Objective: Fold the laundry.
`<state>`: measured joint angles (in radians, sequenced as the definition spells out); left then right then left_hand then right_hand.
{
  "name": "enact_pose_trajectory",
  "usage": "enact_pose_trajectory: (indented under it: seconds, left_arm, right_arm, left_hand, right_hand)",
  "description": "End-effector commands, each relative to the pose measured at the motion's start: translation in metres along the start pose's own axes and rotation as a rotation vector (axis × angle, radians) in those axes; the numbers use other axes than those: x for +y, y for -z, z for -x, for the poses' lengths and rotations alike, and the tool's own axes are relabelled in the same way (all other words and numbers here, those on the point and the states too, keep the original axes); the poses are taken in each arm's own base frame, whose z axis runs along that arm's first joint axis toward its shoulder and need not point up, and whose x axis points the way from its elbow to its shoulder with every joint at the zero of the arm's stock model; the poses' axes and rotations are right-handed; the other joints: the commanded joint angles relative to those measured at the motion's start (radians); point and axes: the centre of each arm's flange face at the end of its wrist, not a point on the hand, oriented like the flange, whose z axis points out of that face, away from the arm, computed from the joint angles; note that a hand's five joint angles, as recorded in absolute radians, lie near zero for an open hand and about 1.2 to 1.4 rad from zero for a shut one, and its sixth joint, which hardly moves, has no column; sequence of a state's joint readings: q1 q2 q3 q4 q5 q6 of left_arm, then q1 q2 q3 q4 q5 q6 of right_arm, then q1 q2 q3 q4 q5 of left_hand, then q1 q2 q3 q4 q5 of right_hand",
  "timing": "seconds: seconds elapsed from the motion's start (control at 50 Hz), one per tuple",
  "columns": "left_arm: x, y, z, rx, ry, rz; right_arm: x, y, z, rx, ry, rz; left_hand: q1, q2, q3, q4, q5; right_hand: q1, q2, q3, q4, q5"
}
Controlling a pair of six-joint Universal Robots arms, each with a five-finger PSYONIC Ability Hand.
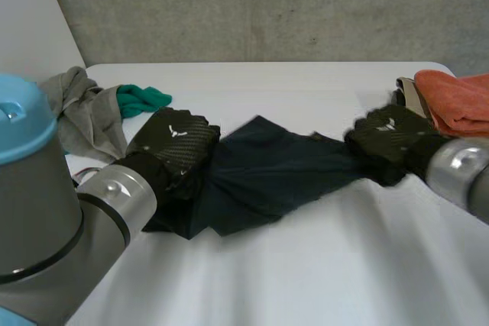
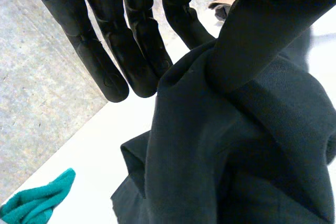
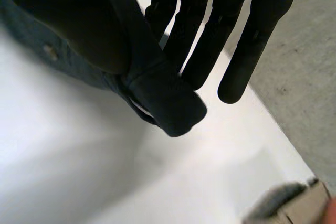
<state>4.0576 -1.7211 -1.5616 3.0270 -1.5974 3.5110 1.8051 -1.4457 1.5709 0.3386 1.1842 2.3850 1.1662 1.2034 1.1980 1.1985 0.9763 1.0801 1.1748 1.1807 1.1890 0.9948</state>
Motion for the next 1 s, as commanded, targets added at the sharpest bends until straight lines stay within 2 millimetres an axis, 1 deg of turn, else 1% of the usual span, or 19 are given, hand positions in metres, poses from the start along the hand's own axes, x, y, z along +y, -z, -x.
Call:
enact_pose_trajectory:
  seconds: [0.02,0.1,0.18,0.26,0.28,0.34,0.36,0.42,0.44,0.46,0.5,0.52,0.58,0.6,0.66,0.72,0.8,0.88,1.0]
  left_arm:
    - [-0.007,0.001,-0.001,0.056,-0.002,-0.002]
    - [-0.006,0.000,-0.003,0.077,-0.007,0.033]
    - [0.004,-0.014,-0.002,0.079,-0.032,0.088]
    - [0.013,-0.042,0.011,0.041,-0.100,0.100]
    - [0.012,-0.057,0.019,0.014,-0.146,0.076]
    - [0.003,-0.078,0.034,-0.041,-0.220,0.012]
    - [-0.009,-0.092,0.046,-0.086,-0.256,-0.053]
    - [-0.042,-0.106,0.067,-0.169,-0.294,-0.201]
    - [-0.069,-0.110,0.083,-0.226,-0.300,-0.320]
    - [-0.084,-0.111,0.091,-0.255,-0.302,-0.387]
    - [-0.114,-0.108,0.107,-0.315,-0.298,-0.524]
    - [-0.143,-0.102,0.121,-0.371,-0.284,-0.664]
    - [-0.180,-0.089,0.142,-0.450,-0.236,-0.856]
    - [-0.196,-0.081,0.152,-0.482,-0.190,-0.955]
    - [-0.213,-0.071,0.165,-0.512,-0.117,-1.052]
    - [-0.208,-0.074,0.170,-0.511,-0.087,-1.035]
    - [-0.186,-0.088,0.170,-0.497,-0.074,-0.934]
    - [-0.150,-0.106,0.162,-0.461,-0.056,-0.803]
    - [-0.063,-0.129,0.127,-0.382,-0.014,-0.518]
  right_arm:
    - [-0.003,0.066,0.031,-0.254,0.122,0.178]
    - [-0.008,0.067,0.042,-0.304,0.150,0.129]
    - [-0.003,0.057,0.046,-0.335,0.085,0.160]
    - [0.006,0.028,0.042,-0.327,0.059,0.186]
    - [0.009,0.012,0.037,-0.298,0.063,0.193]
    - [0.012,-0.014,0.025,-0.225,0.070,0.199]
    - [0.006,-0.032,0.014,-0.151,0.078,0.180]
    - [-0.014,-0.054,-0.003,-0.018,0.084,0.113]
    - [-0.036,-0.064,-0.023,0.113,0.072,0.036]
    - [-0.048,-0.067,-0.034,0.181,0.060,-0.011]
    - [-0.075,-0.068,-0.056,0.318,0.026,-0.130]
    - [-0.099,-0.065,-0.077,0.438,-0.013,-0.250]
    - [-0.126,-0.061,-0.099,0.563,-0.062,-0.439]
    - [-0.141,-0.058,-0.109,0.622,-0.069,-0.556]
    - [-0.167,-0.040,-0.123,0.726,-0.048,-0.754]
    - [-0.172,-0.035,-0.122,0.740,-0.035,-0.792]
    - [-0.164,-0.042,-0.111,0.692,-0.032,-0.763]
    - [-0.143,-0.067,-0.087,0.592,-0.026,-0.706]
    - [-0.087,-0.111,-0.054,0.457,-0.035,-0.550]
  left_hand:
    - [0.230,0.193,0.198,0.198,0.245]
    - [0.230,0.193,0.198,0.198,0.245]
    - [0.230,0.193,0.198,0.198,0.245]
    - [0.230,0.193,0.198,0.198,0.245]
    - [0.230,0.193,0.198,0.198,0.245]
    - [0.230,0.193,0.198,0.198,0.245]
    - [0.230,0.193,0.198,0.198,0.245]
    - [0.230,0.193,0.198,0.198,0.245]
    - [0.230,0.193,0.198,0.198,0.245]
    - [0.230,0.193,0.198,0.198,0.245]
    - [0.230,0.193,0.198,0.198,0.245]
    - [0.230,0.193,0.198,0.198,0.245]
    - [0.230,0.193,0.198,0.198,0.245]
    - [0.230,0.193,0.198,0.198,0.245]
    - [0.230,0.193,0.198,0.198,0.245]
    - [0.230,0.193,0.198,0.198,0.245]
    - [0.230,0.193,0.198,0.198,0.245]
    - [0.230,0.193,0.198,0.198,0.245]
    - [0.230,0.193,0.198,0.198,0.245]
  right_hand:
    - [0.316,0.221,0.216,0.207,0.227]
    - [0.316,0.221,0.216,0.207,0.227]
    - [0.316,0.221,0.216,0.207,0.227]
    - [0.316,0.221,0.216,0.207,0.227]
    - [0.316,0.221,0.216,0.207,0.227]
    - [0.316,0.221,0.216,0.207,0.227]
    - [0.316,0.221,0.216,0.207,0.227]
    - [0.316,0.221,0.216,0.207,0.227]
    - [0.316,0.221,0.216,0.207,0.227]
    - [0.316,0.221,0.216,0.207,0.227]
    - [0.316,0.221,0.216,0.207,0.227]
    - [0.316,0.221,0.216,0.207,0.227]
    - [0.316,0.221,0.216,0.207,0.227]
    - [0.316,0.221,0.216,0.207,0.227]
    - [0.316,0.221,0.216,0.207,0.227]
    - [0.316,0.221,0.216,0.207,0.227]
    - [0.316,0.221,0.216,0.207,0.227]
    - [0.316,0.221,0.216,0.207,0.227]
    - [0.316,0.221,0.216,0.207,0.227]
